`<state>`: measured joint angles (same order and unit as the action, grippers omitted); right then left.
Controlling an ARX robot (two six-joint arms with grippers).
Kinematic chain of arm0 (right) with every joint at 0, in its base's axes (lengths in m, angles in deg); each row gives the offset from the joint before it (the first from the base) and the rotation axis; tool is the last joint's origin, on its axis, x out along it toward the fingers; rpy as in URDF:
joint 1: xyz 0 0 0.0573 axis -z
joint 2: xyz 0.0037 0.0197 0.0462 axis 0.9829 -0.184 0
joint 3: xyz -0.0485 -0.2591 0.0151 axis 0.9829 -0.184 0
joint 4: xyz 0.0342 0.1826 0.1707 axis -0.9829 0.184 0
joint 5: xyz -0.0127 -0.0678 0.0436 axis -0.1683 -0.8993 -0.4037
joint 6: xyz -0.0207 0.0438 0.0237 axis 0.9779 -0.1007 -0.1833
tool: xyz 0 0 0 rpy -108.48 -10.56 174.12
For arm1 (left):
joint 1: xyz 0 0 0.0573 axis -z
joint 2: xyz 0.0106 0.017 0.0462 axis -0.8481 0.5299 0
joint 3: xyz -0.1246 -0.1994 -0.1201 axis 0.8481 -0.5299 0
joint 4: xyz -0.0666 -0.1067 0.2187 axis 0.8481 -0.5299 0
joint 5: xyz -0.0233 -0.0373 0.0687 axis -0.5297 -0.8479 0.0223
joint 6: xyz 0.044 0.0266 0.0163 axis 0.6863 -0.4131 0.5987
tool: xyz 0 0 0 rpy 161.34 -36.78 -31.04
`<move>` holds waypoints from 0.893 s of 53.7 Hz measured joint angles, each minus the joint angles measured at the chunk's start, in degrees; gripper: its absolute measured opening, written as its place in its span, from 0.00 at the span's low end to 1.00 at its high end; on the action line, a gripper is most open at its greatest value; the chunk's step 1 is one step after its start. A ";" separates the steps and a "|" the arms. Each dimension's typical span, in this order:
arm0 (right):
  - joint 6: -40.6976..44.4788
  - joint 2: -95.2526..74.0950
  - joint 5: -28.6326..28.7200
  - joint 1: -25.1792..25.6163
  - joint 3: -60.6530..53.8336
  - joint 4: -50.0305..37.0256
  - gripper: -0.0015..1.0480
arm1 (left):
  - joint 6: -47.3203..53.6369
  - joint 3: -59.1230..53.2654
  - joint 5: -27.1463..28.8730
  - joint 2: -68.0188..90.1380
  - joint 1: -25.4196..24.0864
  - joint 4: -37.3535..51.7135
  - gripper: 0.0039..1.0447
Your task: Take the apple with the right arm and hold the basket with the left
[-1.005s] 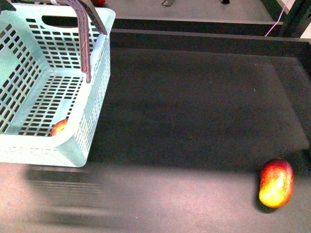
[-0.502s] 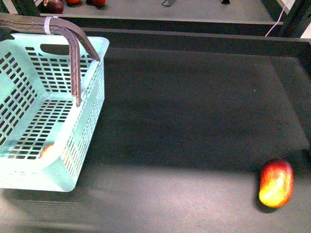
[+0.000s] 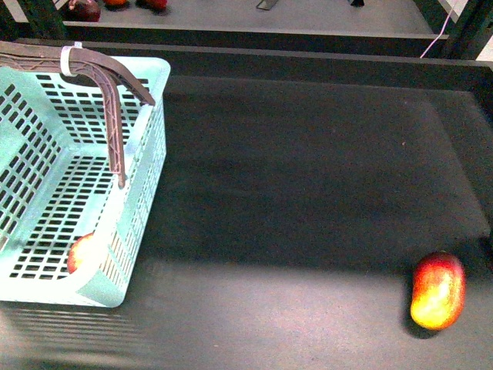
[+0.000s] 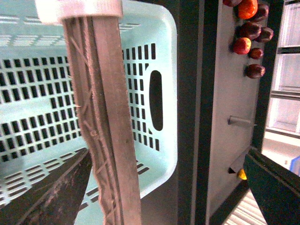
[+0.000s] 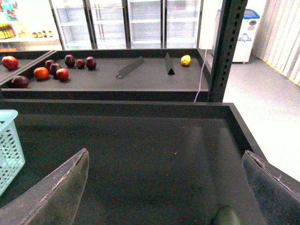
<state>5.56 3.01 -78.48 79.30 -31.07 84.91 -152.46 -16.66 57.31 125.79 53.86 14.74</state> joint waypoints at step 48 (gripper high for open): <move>0.00 0.00 -0.09 0.00 0.00 0.00 0.92 | 78.68 -53.33 -4.11 -38.99 4.13 52.81 0.03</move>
<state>5.56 3.01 -78.56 79.30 -31.07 84.91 -73.78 -69.99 53.20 86.79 57.99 67.55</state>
